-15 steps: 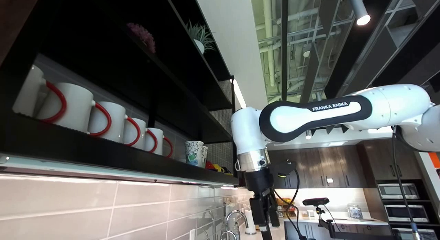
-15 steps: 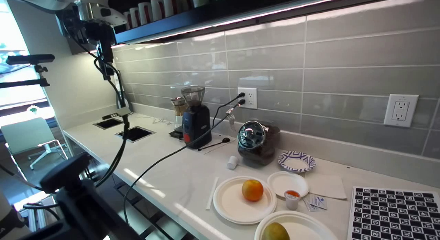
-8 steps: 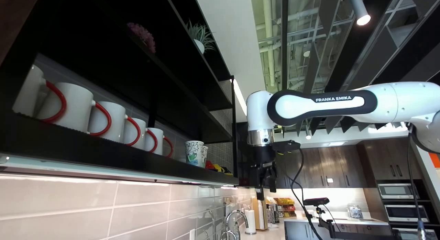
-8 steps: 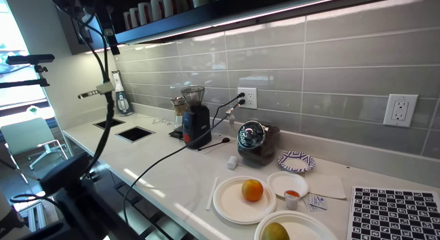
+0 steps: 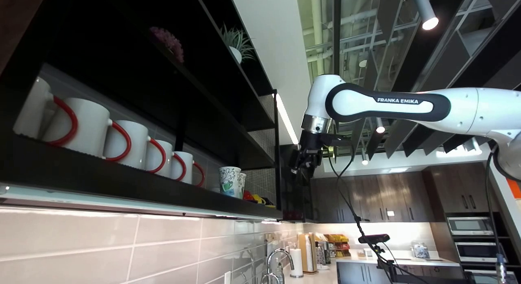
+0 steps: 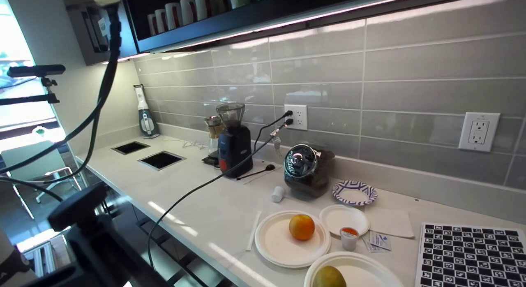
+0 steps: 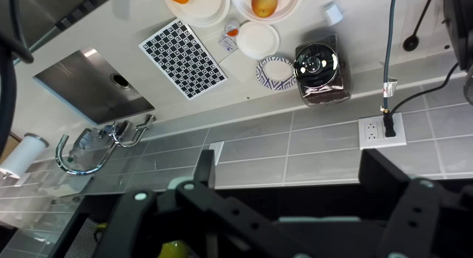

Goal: Remove the coffee cups from the bottom shelf and put them on the counter.

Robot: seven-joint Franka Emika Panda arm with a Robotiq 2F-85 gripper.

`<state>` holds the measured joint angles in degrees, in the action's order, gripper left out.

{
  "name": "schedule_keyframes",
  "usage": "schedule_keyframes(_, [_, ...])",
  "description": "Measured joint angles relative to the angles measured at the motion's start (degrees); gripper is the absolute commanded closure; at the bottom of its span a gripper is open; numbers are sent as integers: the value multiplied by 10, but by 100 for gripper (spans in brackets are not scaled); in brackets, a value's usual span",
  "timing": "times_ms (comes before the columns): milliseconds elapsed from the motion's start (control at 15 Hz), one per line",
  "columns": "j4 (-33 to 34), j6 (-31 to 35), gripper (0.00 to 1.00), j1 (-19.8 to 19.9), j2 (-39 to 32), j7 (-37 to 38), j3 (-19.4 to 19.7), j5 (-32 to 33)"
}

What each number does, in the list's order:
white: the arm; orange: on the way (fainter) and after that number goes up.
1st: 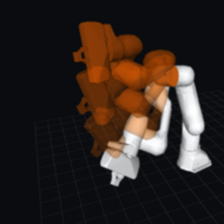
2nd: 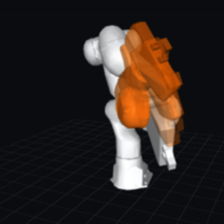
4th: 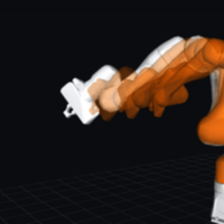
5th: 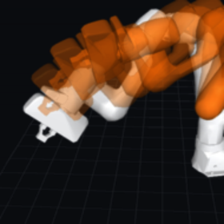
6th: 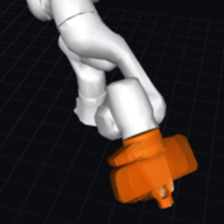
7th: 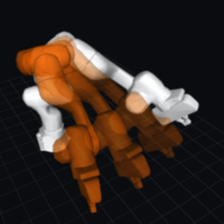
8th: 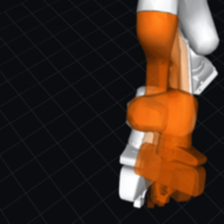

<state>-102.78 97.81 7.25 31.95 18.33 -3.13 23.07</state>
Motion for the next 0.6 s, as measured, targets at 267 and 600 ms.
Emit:
schedule_keyframes(267, [-7,-1,0,0,-1,1,-3,0])
schedule_keyframes(600, [-7,-1,0,0,-1,1,-3,0])
